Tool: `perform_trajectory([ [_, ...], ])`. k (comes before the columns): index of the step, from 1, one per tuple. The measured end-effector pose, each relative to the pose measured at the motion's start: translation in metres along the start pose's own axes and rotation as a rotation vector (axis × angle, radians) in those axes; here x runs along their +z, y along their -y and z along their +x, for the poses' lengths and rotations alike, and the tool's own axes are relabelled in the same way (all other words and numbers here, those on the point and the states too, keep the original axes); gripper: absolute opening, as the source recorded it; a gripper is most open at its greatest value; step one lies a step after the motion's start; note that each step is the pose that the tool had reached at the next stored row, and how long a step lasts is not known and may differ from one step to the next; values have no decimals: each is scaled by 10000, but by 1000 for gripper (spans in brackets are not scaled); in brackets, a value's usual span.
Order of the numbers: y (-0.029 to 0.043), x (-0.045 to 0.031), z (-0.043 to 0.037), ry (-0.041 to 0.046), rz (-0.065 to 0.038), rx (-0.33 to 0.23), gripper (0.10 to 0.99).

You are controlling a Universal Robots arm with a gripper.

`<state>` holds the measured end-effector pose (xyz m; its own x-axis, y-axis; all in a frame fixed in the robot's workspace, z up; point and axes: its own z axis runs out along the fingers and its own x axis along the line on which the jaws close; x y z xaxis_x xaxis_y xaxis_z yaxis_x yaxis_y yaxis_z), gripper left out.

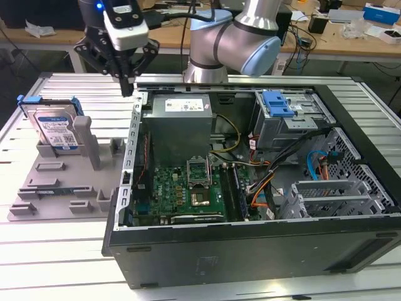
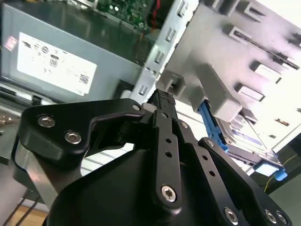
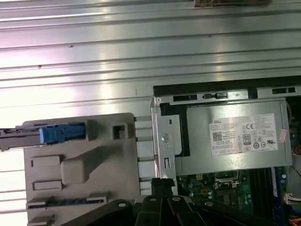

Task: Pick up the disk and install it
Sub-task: 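Reach for the disk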

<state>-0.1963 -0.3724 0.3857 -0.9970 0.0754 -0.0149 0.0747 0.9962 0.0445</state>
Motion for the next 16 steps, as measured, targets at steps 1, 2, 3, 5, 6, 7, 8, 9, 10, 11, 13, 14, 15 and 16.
perform_trajectory([
  [1, -10, 4, 32, -3, 0, -2, 106],
  [2, -21, 9, 67, -5, -1, -1, 106],
  [3, -37, 15, 112, -9, 0, 2, 106],
  [5, -61, 24, 184, -16, 2, -2, 106],
  [6, -85, 34, 256, -21, 2, 2, 106],
  [7, -101, 42, 316, -26, 1, -1, 106],
  [8, -114, 47, 365, -31, 1, 2, 106],
  [9, -123, 50, 404, -38, 3, 3, 106],
  [10, -141, 57, 478, -47, 4, 0, 106],
  [11, -157, 63, 534, -54, 4, 3, 106],
  [13, -187, 75, 642, -67, 5, 2, 106],
  [14, -199, 80, 681, -72, 5, 4, 106],
  [15, -221, 88, 755, -82, 7, 2, 106],
  [16, -251, 99, 845, -95, 8, 5, 106],
])
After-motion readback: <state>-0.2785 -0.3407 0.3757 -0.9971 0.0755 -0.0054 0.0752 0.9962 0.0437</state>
